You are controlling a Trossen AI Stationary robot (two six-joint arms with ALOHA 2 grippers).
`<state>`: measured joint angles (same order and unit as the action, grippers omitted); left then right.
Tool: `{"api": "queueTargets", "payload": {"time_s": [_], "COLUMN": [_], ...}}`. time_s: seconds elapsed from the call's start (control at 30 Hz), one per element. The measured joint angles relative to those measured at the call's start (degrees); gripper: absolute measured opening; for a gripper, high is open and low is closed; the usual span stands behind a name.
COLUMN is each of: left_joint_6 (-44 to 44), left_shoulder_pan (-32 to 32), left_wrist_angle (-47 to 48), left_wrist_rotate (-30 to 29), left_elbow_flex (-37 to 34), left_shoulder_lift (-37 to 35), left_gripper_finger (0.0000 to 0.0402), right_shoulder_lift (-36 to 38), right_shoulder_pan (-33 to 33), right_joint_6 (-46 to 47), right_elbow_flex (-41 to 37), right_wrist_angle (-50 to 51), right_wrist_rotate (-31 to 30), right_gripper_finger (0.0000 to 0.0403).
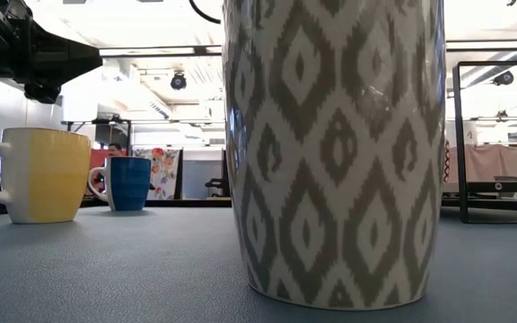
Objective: Place coffee mugs
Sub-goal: Put the red mug on the shelf
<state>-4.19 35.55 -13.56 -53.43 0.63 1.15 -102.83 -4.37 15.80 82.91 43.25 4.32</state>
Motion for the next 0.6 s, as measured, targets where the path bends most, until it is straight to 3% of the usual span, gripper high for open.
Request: {"api": "queueTargets", "payload": {"time_s": [0.23,0.5,0.6], "left_joint_6": [0.00,0.00,0.00], "left_shoulder_pan": [-0.02,-0.01,-0.01], "left_wrist_angle": [0.00,0.00,0.00], "left_wrist_rotate": [0.00,0.00,0.00], "left_elbow_flex": [0.02,0.00,0.02], "left_shoulder_lift": [0.00,0.00,0.00], "left_gripper_finger": [0.0095,0.0095,0.0095], "right_shoulder_lift": [1.17,2.37,2.41], "right_shoulder_pan": [-2.37,-6.25,-7.79], "right_joint_6": [-11.20,-34.71,-43.84], "right_elbow_flex": [0.33,0.90,0.90], "right_wrist_angle": [8.03,11.29,11.55], "right_wrist_rotate": [-0.03,0.04,-3.07], "right_gripper_finger": [0.0015,0.0014,0.0014]}}
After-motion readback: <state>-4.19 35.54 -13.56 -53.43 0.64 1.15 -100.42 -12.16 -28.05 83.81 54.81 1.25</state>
